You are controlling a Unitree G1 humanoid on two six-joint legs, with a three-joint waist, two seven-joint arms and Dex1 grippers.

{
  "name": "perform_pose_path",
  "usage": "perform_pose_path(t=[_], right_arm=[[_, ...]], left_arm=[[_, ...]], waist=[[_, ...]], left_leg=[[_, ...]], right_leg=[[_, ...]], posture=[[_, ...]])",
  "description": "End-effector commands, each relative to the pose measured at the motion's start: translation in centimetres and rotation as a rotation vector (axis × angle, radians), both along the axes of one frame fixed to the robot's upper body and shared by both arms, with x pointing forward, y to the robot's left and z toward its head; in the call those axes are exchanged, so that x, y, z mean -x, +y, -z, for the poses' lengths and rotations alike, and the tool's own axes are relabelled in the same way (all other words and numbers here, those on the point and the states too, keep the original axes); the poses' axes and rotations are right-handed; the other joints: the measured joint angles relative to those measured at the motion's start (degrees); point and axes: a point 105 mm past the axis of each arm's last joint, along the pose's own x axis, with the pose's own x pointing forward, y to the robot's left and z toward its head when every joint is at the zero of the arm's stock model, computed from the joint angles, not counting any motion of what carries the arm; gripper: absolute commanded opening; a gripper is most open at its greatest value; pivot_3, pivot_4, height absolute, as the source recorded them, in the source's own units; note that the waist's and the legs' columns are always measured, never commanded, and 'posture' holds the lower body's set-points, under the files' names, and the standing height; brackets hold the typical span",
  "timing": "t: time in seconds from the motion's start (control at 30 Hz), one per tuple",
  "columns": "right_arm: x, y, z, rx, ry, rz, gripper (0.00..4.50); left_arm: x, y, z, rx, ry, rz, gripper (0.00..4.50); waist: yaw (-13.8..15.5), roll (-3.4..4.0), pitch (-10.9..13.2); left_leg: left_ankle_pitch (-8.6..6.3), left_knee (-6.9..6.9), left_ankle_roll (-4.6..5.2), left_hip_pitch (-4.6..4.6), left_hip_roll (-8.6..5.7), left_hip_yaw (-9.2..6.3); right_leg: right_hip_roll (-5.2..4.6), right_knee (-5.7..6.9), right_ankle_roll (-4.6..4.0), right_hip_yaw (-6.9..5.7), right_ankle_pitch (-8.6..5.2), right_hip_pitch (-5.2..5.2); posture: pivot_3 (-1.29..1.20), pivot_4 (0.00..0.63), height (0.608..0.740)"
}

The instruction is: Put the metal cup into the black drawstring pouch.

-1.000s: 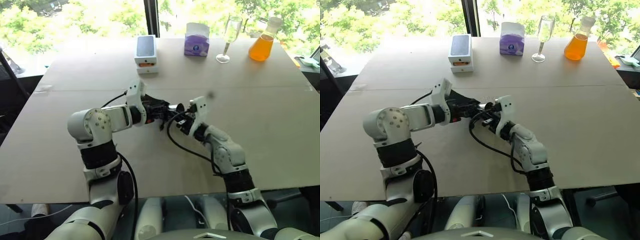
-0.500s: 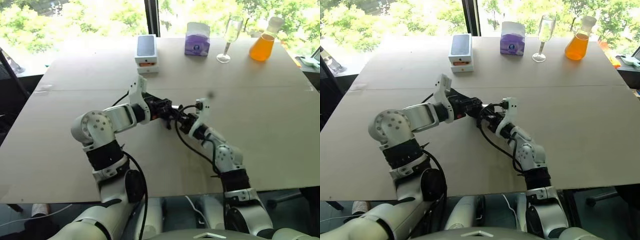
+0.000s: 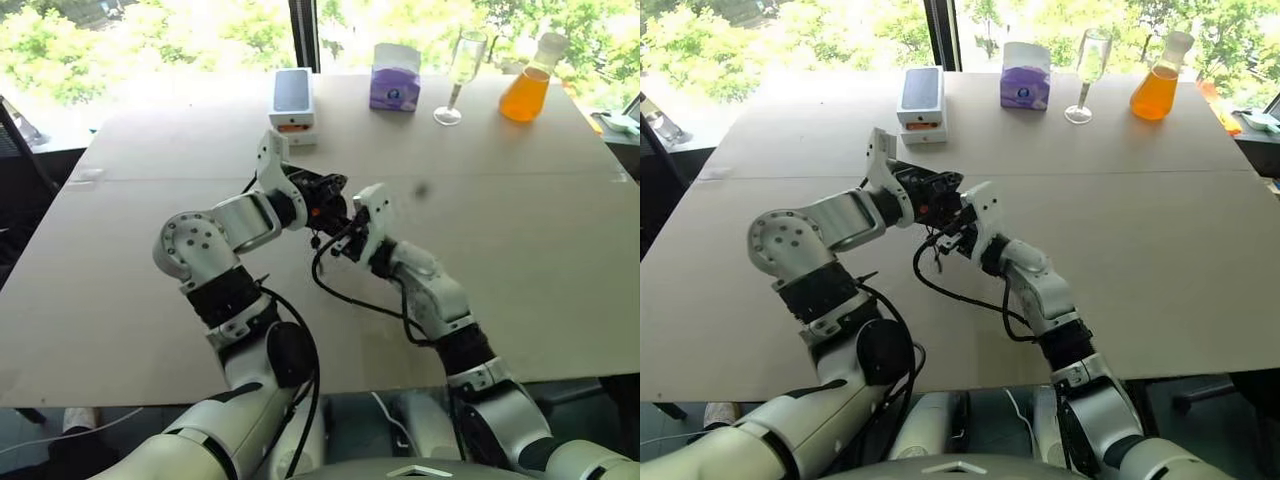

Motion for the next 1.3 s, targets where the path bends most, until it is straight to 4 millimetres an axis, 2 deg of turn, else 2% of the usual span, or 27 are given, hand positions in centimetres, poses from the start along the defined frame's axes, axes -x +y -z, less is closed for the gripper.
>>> perform_pose_path(t=[0.03,0.1,0.17,0.33,0.4,0.5,0.57,0.77,0.83,0.93,1.07,1.3], right_arm=[[-0.4,0.8,-3.2,-0.187,0.047,-0.027,0.03],[-1.3,0.3,-3.6,-0.274,0.119,0.013,0.03],[-1.6,0.2,-3.5,-0.287,0.135,0.024,0.03],[1.4,2.5,-2.2,-0.062,-0.123,-0.092,0.03],[1.7,2.8,-2.2,-0.077,-0.102,-0.106,0.03],[0.1,1.9,-3.2,-0.224,0.043,-0.045,0.03],[-0.8,1.3,-3.5,-0.262,0.078,-0.010,0.03],[-3.3,-0.6,-4.1,-0.483,0.316,0.093,0.03],[-2.6,-0.1,-4.4,-0.431,0.242,0.072,0.03],[-0.5,1.5,-4.4,-0.278,0.056,-0.006,0.03],[2.6,3.6,-2.8,-0.104,-0.101,-0.175,0.03],[2.6,3.3,-3.0,-0.069,-0.162,-0.239,0.03]], left_arm=[[0.7,-1.2,-1.1,0.006,-0.065,0.040,0.00],[0.9,-1.2,-0.8,0.006,-0.058,0.035,0.00],[1.1,-1.3,-0.6,0.011,-0.053,0.032,0.00],[1.1,-1.9,-1.2,0.050,-0.069,0.035,0.00],[0.9,-2.1,-1.6,0.060,-0.079,0.037,0.00],[0.6,-2.4,-2.0,0.068,-0.087,0.042,0.00],[0.6,-2.6,-2.1,0.070,-0.086,0.047,0.00],[1.6,-3.2,-1.5,0.068,-0.078,0.087,0.00],[1.5,-3.1,-1.2,0.073,-0.064,0.079,0.00],[1.1,-3.3,-1.3,0.090,-0.056,0.070,0.00],[0.3,-3.9,-1.6,0.104,-0.058,0.076,0.00],[0.1,-4.0,-1.4,0.128,-0.061,0.082,0.00]], waist=[[0.0,-0.01,0.0],[0.1,-0.01,0.0],[0.3,-0.01,0.0],[-0.2,-0.04,0.0],[-0.2,-0.05,0.0],[0.0,-0.06,0.0],[0.2,-0.07,0.0],[0.2,-0.08,0.1],[0.0,-0.09,0.1],[-0.6,-0.08,0.1],[-1.0,-0.09,0.1],[-0.7,-0.17,0.1]], left_leg=[[0.01,0.00,-0.02,0.01,0.02,-0.01],[0.03,-0.02,-0.06,0.02,0.09,-0.04],[0.05,-0.06,-0.08,0.02,0.11,-0.08],[0.04,-0.07,-0.08,0.00,0.02,0.00],[0.05,-0.12,-0.09,0.02,0.03,-0.03],[0.06,-0.10,-0.11,0.01,0.07,-0.04],[0.06,-0.07,-0.10,0.01,0.08,-0.06],[0.07,-0.07,-0.10,-0.01,0.08,-0.08],[0.06,-0.08,-0.10,0.00,0.08,-0.04],[0.06,-0.10,-0.10,0.01,0.03,-0.02],[0.06,-0.10,-0.10,0.01,0.03,-0.02],[0.07,-0.07,-0.10,-0.02,0.05,-0.05]], right_leg=[[0.00,0.02,0.00,-0.01,0.00,0.00],[0.02,0.03,-0.01,-0.03,0.00,0.00],[-0.02,0.02,-0.01,-0.07,0.00,0.01],[-0.04,-0.01,-0.01,0.00,0.00,-0.03],[0.03,-0.01,-0.01,-0.03,0.00,-0.03],[0.03,0.01,-0.01,-0.02,0.00,-0.03],[-0.03,0.02,-0.01,-0.05,0.00,0.00],[-0.07,0.01,-0.01,-0.07,0.00,0.00],[-0.04,0.00,-0.01,-0.03,0.00,-0.01],[0.01,0.01,-0.01,-0.01,0.00,-0.03],[0.04,0.01,-0.01,0.00,0.00,-0.05],[-0.04,0.01,0.00,-0.03,0.00,-0.03]], posture=[[0.00,0.150,0.740],[0.00,0.150,0.740],[0.00,0.150,0.740],[0.00,0.150,0.740],[0.00,0.150,0.740],[0.00,0.150,0.740],[0.00,0.150,0.740],[0.00,0.150,0.740],[0.00,0.150,0.740],[0.00,0.150,0.740],[0.00,0.150,0.740],[0.00,0.150,0.740]])
